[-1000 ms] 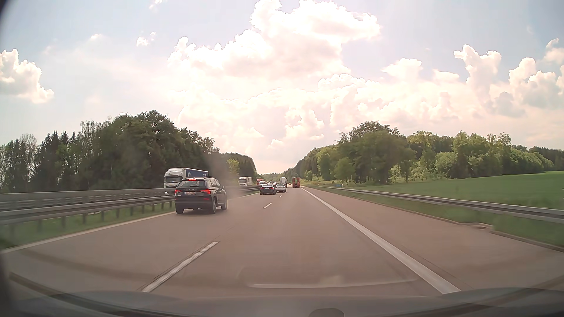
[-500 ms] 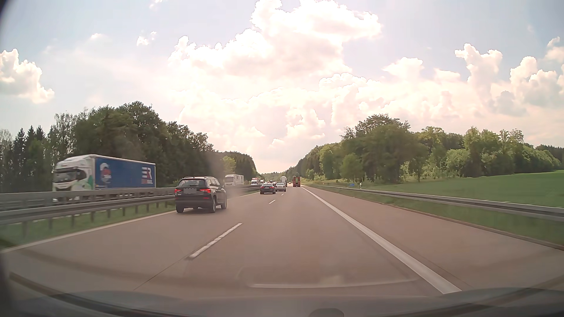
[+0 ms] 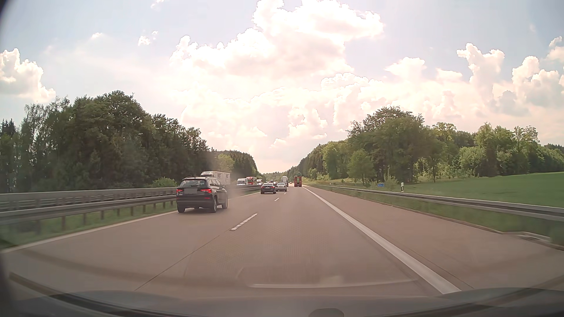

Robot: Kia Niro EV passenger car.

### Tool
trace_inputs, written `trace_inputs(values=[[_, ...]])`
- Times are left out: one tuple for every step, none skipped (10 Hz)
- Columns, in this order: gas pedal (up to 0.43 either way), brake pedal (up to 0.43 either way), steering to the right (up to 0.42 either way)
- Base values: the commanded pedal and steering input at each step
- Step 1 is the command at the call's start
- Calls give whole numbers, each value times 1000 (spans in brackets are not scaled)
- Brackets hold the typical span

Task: Follow the waypoints while adhering to traffic rules and regulations

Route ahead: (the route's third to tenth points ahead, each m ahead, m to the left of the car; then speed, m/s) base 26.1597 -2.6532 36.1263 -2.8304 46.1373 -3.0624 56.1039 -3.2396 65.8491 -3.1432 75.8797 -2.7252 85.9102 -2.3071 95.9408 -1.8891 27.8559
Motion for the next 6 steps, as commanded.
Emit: trace_inputs(values=[[260,0,-4],[268,0,-4],[268,0,-4],[268,0,-4],[268,0,-3],[268,0,-3]])
